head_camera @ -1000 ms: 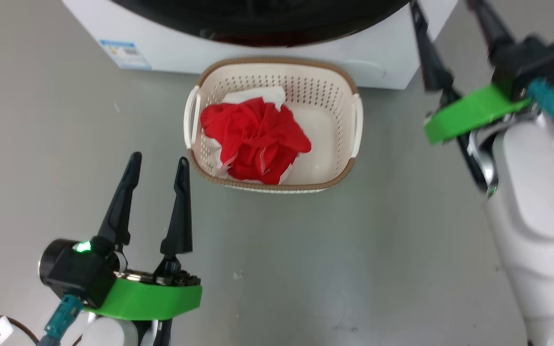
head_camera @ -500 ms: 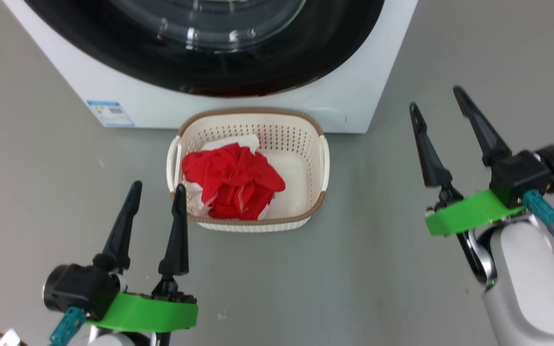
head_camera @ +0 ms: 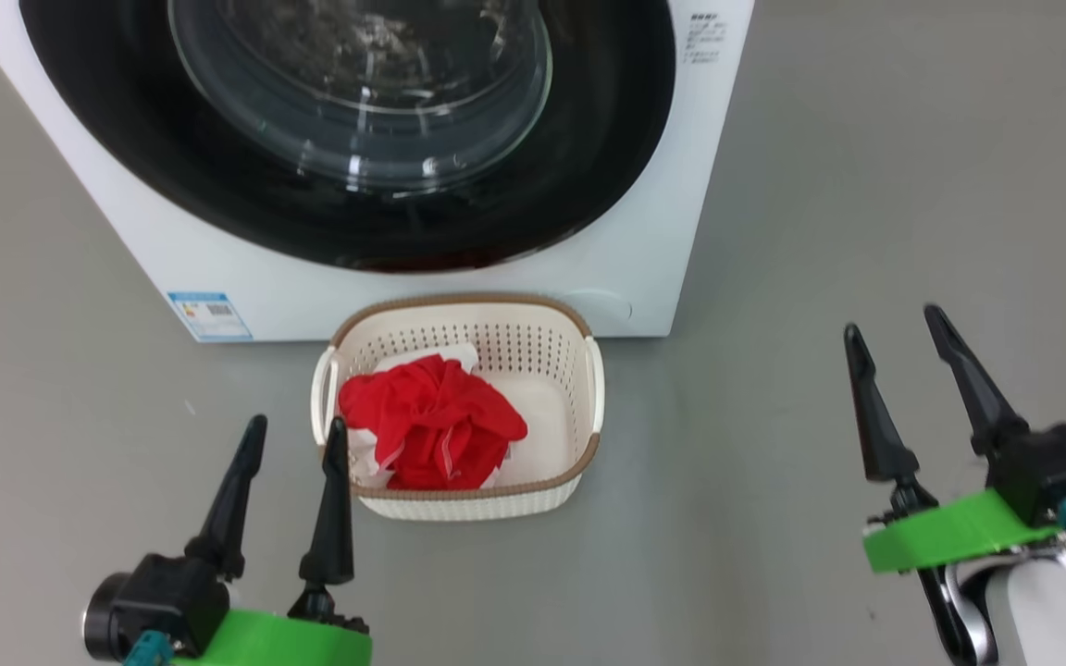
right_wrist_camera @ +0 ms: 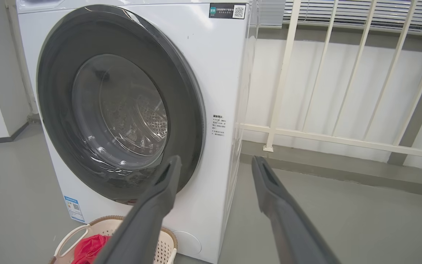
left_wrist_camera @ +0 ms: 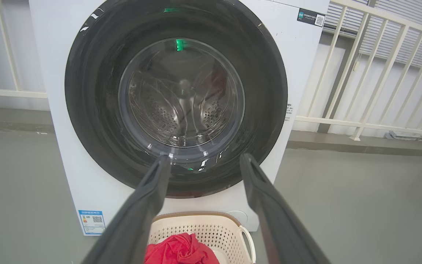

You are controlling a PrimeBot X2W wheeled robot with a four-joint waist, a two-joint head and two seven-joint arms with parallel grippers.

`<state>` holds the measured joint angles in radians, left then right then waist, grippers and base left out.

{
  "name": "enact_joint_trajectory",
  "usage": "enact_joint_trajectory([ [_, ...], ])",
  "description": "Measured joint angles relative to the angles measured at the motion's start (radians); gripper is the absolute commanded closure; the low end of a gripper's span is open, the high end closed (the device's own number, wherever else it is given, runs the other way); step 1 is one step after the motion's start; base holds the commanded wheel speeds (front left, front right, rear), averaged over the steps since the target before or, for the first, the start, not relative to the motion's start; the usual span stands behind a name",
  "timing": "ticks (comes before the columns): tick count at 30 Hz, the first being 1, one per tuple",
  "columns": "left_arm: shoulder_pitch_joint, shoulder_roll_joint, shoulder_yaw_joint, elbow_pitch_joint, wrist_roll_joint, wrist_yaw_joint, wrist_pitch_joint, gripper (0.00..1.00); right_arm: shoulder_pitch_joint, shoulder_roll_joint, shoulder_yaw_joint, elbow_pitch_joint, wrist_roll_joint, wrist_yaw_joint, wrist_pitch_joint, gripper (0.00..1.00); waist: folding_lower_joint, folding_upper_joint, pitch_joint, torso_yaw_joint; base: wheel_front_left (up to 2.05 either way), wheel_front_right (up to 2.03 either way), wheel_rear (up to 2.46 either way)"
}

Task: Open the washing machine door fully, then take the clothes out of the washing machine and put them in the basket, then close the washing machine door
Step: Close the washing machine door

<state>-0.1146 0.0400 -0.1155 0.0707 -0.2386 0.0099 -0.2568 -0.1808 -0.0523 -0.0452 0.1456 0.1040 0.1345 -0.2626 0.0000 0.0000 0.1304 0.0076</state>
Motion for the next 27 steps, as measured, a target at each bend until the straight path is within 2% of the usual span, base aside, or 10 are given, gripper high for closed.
enact_joint_trajectory([
  [9, 0.065, 0.000, 0.002, -0.002, 0.005, -0.003, 0.000, 0.00, 0.159, 0.006, -0.038, -0.064, 0.020, 0.000, 0.000, 0.00, 0.0000, 0.0000, -0.071, -0.013, 0.00, 0.00, 0.00],
  [12, 0.082, 0.002, -0.002, -0.020, 0.027, -0.030, 0.000, 0.00, 0.197, 0.008, -0.057, -0.080, 0.028, 0.000, 0.000, 0.00, 0.0000, 0.0000, -0.088, -0.014, 0.00, 0.00, 0.00],
  [16, 0.110, 0.002, 0.001, -0.031, 0.036, -0.039, 0.000, 0.00, 0.248, 0.012, -0.072, -0.090, 0.030, 0.000, 0.000, 0.00, 0.0000, 0.0000, -0.114, -0.013, 0.00, 0.00, 0.00],
  [27, 0.152, 0.003, 0.033, -0.036, 0.041, -0.055, 0.000, 0.00, 0.285, 0.016, -0.086, -0.105, 0.031, 0.000, 0.000, 0.00, 0.0000, 0.0000, -0.168, -0.027, 0.00, 0.00, 0.00],
])
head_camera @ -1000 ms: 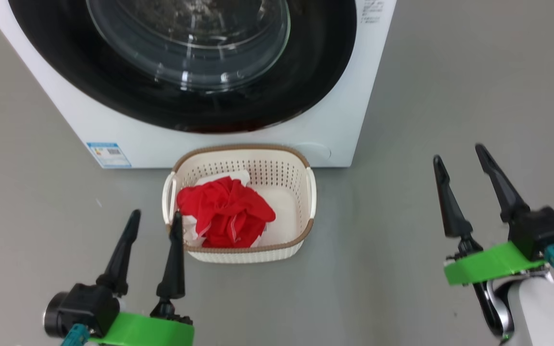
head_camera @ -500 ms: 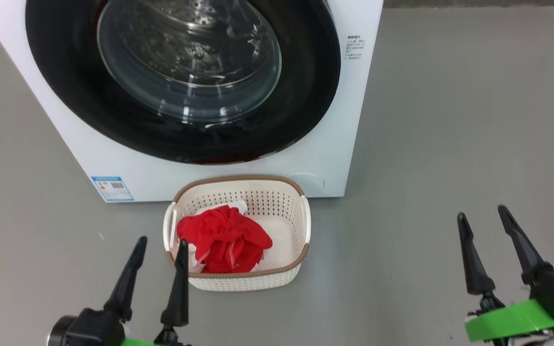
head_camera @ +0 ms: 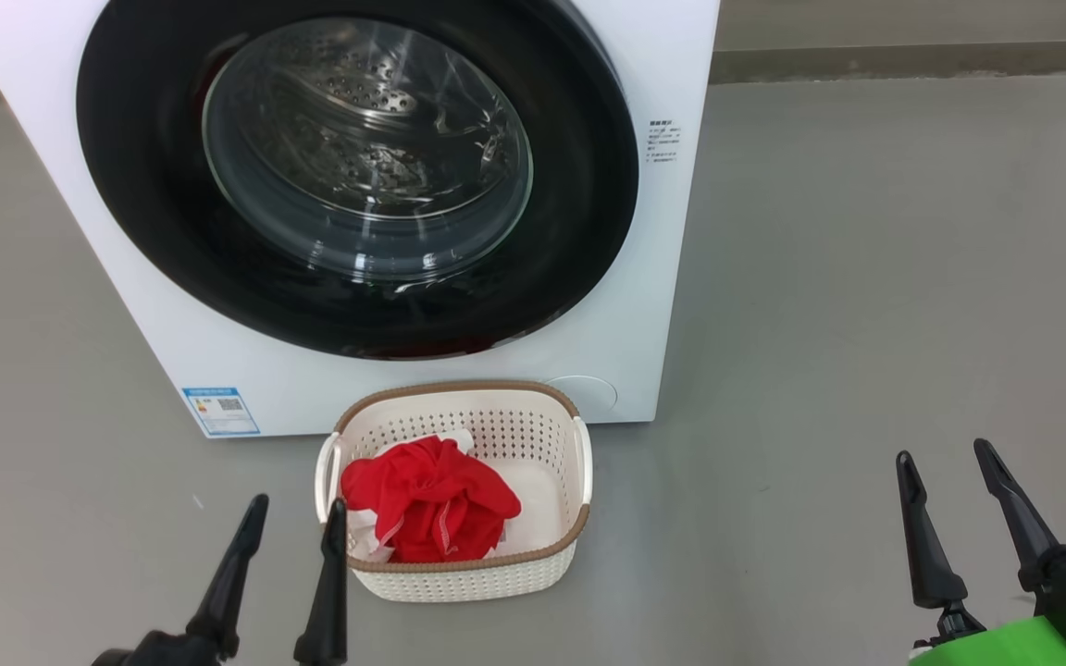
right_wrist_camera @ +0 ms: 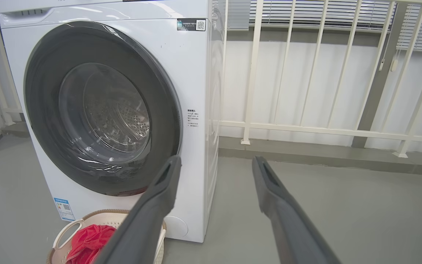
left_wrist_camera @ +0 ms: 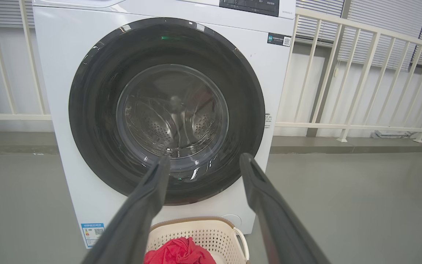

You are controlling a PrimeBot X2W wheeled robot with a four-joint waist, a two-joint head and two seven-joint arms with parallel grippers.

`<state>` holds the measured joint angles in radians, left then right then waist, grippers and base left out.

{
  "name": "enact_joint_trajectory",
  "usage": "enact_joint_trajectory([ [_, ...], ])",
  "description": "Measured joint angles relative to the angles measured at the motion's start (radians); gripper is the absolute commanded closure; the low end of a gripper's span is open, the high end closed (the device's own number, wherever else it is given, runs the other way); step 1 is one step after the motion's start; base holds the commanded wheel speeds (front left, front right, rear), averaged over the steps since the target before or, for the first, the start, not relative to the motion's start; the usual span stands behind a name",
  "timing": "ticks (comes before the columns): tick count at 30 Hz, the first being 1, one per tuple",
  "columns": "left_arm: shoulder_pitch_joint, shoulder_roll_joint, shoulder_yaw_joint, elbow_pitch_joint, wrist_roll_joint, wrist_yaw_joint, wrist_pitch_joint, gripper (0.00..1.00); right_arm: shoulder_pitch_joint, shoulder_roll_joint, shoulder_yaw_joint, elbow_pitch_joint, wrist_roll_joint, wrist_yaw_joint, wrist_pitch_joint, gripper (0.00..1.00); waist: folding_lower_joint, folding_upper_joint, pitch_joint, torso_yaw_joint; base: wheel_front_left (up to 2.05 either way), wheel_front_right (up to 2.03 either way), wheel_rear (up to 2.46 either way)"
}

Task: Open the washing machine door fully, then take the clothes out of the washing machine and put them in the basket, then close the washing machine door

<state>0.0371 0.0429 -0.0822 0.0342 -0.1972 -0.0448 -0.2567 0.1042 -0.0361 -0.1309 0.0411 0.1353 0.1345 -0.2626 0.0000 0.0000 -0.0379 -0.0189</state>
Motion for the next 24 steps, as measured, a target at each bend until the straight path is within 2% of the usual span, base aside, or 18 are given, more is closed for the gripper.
enact_joint_trajectory([
  [24, 0.028, 0.000, 0.013, -0.004, 0.014, -0.001, 0.000, 0.00, 0.036, 0.001, -0.007, -0.010, 0.000, 0.000, 0.000, 0.00, 0.0000, 0.0000, -0.018, 0.003, 0.00, 0.00, 0.00],
])
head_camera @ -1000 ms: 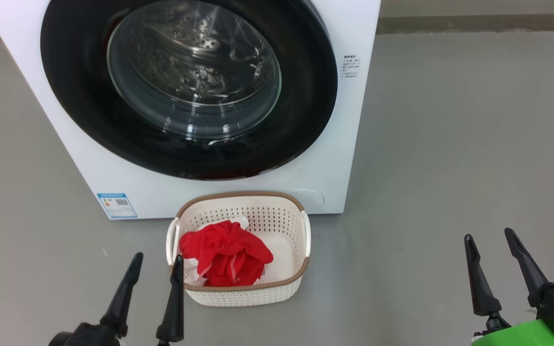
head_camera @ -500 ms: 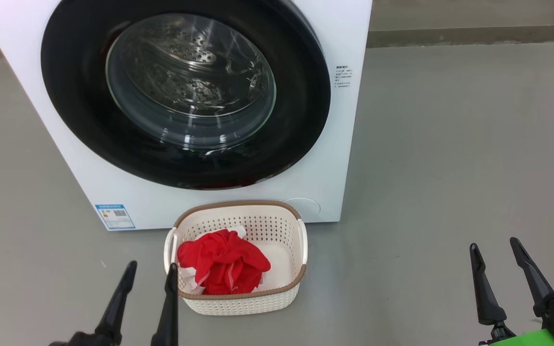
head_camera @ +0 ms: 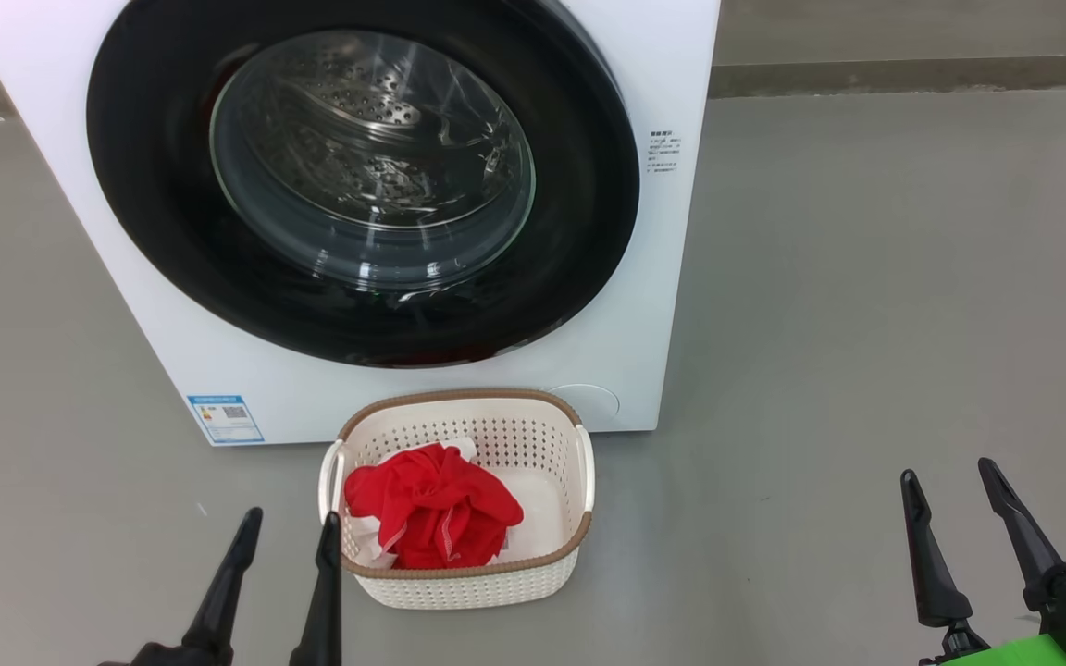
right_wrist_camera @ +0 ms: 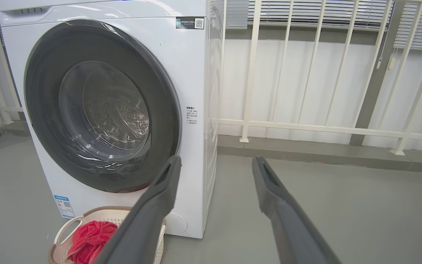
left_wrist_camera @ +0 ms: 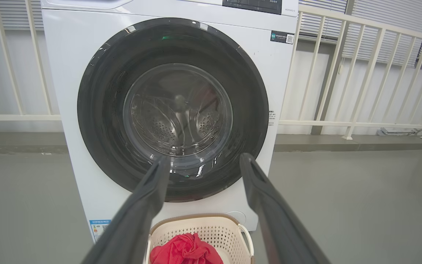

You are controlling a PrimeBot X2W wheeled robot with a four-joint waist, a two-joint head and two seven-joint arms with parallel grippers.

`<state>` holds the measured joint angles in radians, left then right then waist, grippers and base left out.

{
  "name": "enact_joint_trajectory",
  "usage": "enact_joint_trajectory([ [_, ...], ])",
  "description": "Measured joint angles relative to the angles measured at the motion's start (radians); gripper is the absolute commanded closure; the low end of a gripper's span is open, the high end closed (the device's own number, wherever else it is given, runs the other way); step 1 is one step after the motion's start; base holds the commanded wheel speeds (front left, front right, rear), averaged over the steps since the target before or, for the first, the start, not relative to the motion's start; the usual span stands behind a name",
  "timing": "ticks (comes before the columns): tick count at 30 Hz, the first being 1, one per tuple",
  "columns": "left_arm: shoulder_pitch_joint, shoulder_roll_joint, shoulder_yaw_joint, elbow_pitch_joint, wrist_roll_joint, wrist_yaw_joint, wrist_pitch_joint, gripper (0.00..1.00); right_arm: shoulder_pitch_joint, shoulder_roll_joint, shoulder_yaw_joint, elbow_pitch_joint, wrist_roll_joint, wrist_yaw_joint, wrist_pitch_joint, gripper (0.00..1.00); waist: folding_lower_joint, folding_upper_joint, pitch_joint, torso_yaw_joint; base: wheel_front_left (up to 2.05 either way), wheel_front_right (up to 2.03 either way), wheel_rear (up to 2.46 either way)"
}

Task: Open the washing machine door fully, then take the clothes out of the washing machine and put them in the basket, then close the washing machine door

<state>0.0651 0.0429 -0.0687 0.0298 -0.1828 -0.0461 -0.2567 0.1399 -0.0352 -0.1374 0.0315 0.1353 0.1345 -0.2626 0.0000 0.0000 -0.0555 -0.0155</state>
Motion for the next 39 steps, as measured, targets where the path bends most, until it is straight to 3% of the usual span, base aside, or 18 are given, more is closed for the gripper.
enact_joint_trajectory([
  [4, 0.000, 0.001, -0.004, 0.000, 0.009, -0.012, 0.000, 0.00, 0.000, 0.000, 0.002, 0.000, 0.000, 0.000, 0.000, 0.00, 0.0000, 0.0000, 0.001, 0.002, 0.00, 0.00, 0.00],
  [5, 0.000, 0.000, -0.005, 0.008, 0.010, -0.015, 0.000, 1.00, 0.000, 0.002, 0.002, 0.008, -0.001, 0.000, 0.000, 1.00, 0.0000, 0.0000, 0.001, 0.002, 0.00, 0.00, 0.00],
  [13, 0.032, -0.005, -0.010, 0.090, -0.006, -0.015, 0.010, 1.00, 0.027, 0.024, 0.004, 0.096, 0.004, 0.000, 0.005, 1.00, 0.0000, 0.0000, 0.001, 0.002, 0.00, 0.00, 0.00],
  [39, 0.013, -0.005, 0.016, 0.119, -0.296, -0.025, 0.081, 1.00, -0.005, 0.025, 0.004, 0.123, 0.311, 0.000, 0.080, 1.00, 0.0001, 0.0000, 0.014, 0.005, 0.00, 0.00, 0.00],
])
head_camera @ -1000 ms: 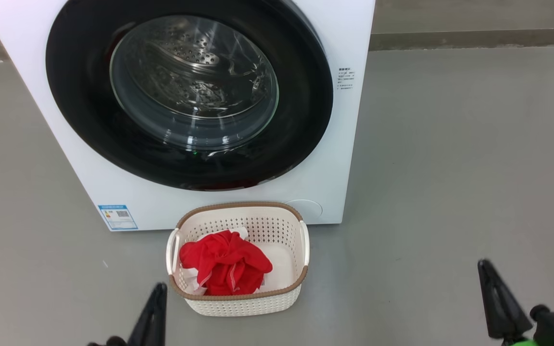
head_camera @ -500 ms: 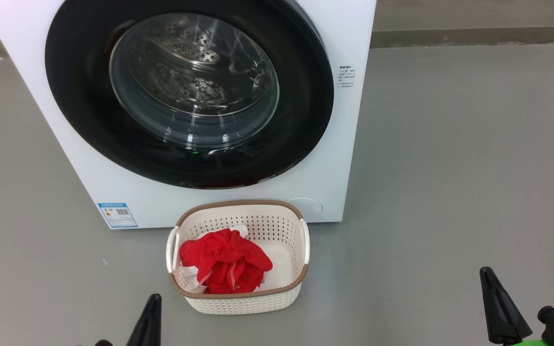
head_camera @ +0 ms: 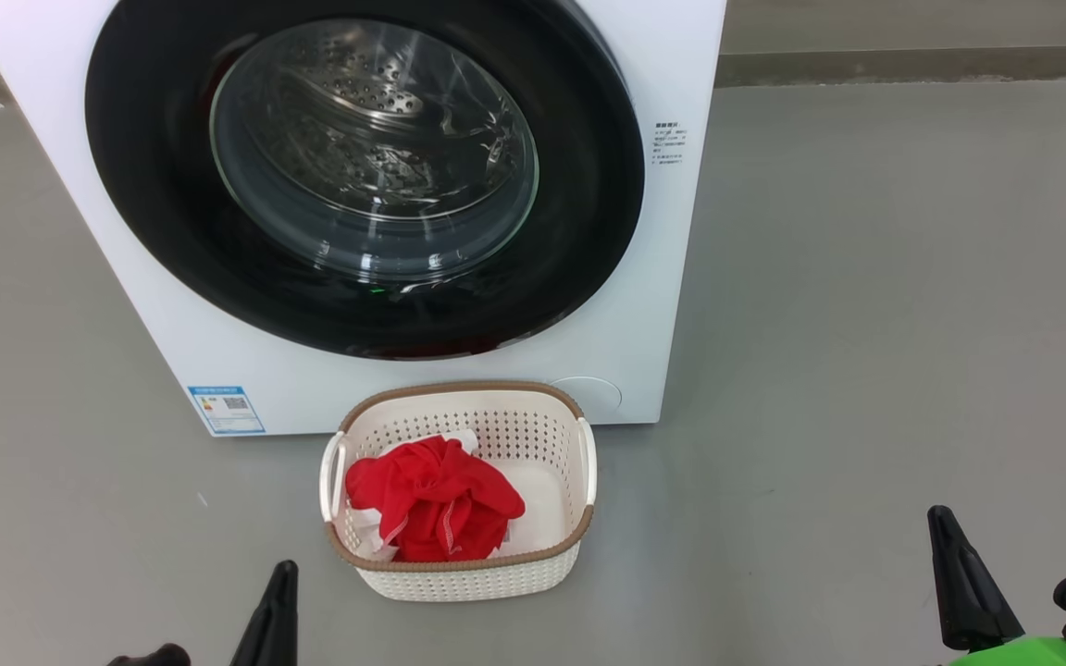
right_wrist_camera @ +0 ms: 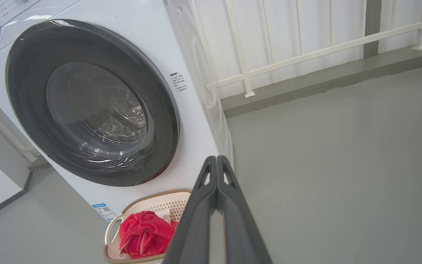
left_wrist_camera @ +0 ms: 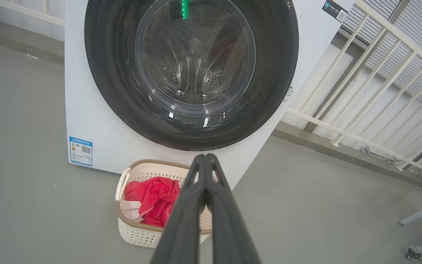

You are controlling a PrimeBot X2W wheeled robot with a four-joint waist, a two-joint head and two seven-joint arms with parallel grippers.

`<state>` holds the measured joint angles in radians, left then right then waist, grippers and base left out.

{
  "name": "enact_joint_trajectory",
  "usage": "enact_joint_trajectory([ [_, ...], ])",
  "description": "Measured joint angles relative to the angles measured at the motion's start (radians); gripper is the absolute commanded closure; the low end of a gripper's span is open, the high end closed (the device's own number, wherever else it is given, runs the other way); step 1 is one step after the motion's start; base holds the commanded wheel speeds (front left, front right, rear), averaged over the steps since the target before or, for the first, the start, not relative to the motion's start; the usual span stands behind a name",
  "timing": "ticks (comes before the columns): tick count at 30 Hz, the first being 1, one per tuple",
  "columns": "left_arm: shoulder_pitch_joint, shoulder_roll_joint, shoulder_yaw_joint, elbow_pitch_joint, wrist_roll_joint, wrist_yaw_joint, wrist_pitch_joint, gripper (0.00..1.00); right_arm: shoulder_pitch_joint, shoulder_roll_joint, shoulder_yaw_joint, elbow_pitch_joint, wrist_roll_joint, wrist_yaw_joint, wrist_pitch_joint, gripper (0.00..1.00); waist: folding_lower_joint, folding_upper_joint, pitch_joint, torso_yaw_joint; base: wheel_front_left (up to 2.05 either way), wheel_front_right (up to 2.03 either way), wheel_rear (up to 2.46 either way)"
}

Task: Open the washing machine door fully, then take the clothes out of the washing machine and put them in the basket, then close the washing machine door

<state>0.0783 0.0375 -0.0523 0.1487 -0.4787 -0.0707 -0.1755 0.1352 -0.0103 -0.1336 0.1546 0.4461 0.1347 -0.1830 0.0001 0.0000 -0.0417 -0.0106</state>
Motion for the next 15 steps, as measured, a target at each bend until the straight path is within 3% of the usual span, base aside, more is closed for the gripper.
enact_joint_trajectory([
  [15, -0.022, 0.000, 0.021, 0.019, -0.183, -0.002, 0.050, 1.00, -0.025, -0.001, 0.000, 0.018, 0.188, 0.000, 0.046, 1.00, 0.0000, 0.0000, 0.007, 0.002, 0.00, 0.00, 0.00],
])
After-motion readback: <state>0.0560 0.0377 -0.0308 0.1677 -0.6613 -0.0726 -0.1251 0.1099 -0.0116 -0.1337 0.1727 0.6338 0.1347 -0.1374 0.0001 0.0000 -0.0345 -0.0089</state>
